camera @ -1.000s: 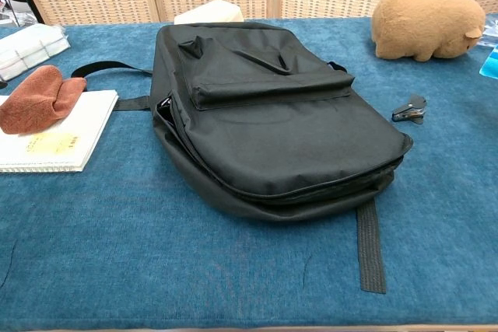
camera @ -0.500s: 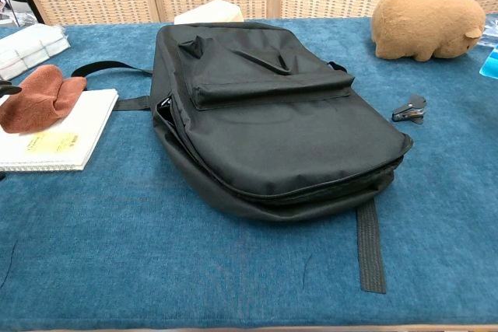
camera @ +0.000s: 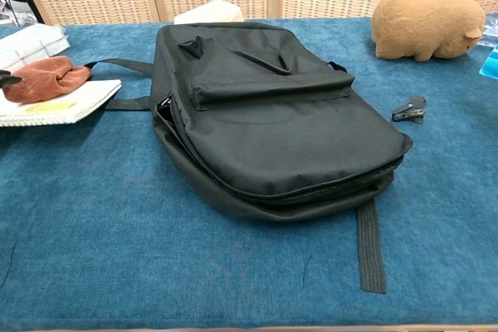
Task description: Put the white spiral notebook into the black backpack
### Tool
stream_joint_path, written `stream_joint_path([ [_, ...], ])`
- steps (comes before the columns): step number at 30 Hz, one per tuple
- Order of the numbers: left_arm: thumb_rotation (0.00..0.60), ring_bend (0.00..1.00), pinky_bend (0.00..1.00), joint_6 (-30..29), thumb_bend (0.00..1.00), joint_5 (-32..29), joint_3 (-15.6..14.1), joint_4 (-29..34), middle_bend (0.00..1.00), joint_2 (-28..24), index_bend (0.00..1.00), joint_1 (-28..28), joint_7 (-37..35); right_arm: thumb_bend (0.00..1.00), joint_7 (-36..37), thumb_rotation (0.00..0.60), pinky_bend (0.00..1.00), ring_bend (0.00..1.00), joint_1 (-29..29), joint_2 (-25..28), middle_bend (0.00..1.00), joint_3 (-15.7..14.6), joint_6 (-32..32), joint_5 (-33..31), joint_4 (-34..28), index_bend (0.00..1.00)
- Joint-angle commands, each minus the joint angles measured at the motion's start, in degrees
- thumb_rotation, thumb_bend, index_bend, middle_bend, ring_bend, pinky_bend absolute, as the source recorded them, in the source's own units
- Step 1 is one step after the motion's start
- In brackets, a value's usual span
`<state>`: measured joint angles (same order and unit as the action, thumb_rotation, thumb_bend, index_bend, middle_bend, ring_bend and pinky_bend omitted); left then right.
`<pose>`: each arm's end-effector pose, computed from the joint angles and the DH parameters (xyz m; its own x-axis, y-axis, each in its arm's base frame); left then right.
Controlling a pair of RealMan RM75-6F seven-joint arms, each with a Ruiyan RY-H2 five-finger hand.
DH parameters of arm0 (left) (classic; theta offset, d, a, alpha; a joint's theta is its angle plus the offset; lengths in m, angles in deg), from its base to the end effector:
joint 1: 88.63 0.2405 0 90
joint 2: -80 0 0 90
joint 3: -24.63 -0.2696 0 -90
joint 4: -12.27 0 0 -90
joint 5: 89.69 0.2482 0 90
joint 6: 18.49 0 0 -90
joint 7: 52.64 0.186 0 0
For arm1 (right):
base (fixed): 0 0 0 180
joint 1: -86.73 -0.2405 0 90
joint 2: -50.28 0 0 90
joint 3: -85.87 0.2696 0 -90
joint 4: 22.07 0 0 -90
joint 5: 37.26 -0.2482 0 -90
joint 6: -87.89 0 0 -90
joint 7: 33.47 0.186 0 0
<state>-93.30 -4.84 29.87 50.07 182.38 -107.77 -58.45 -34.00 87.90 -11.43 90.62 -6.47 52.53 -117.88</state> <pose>-0.3801 0.3367 -0.0184 0.5479 0.0076 0.8365 0.8330 -0.0974 -0.5447 -0.3240 -0.1975 0.1665 0.3886 0.1500 0.9091 -0.9203 0.0155 0.3908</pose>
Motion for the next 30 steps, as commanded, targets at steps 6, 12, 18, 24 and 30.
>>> stream_joint_path([
  [6, 0.600, 0.00, 0.00, -0.1, 0.63, -0.5, 0.7, -2.1, 0.00, 0.6, 0.00, -1.0, -1.2, 0.00, 0.0, 0.600, 0.00, 0.00, 0.0, 0.0, 0.00, -0.1, 0.1, 0.1, 0.0, 0.00],
  [12, 0.600, 0.00, 0.00, 1.0, 0.63, -1.1, 1.0, -3.0, 0.00, 0.5, 0.00, -1.7, -1.4, 0.00, 0.3, 0.600, 0.00, 0.00, 0.0, 0.0, 0.00, -0.2, 0.3, 0.0, -0.2, 0.00],
  [18, 0.600, 0.00, 0.12, 1.1, 0.63, -1.6, 1.3, -4.7, 0.00, 1.0, 0.00, -2.2, -0.5, 0.00, 0.6, 0.600, 0.00, 0.00, 0.0, 0.1, 0.00, -0.3, 0.5, 0.0, -0.2, 0.00],
  [24, 0.600, 0.01, 0.12, 1.0, 0.64, -2.0, 1.6, -6.2, 0.00, 1.5, 0.00, -2.4, -0.6, 0.00, 0.9, 0.600, 0.00, 0.00, -0.1, 0.1, 0.00, -0.3, 0.7, -0.1, -0.2, 0.00],
  [30, 0.600, 0.06, 0.15, 2.1, 0.65, -2.4, 1.9, -7.4, 0.03, 1.7, 0.01, -3.3, -0.5, 0.00, 1.0, 0.600, 0.00, 0.00, -0.1, 0.2, 0.00, -0.5, 1.0, -0.1, -0.3, 0.00],
])
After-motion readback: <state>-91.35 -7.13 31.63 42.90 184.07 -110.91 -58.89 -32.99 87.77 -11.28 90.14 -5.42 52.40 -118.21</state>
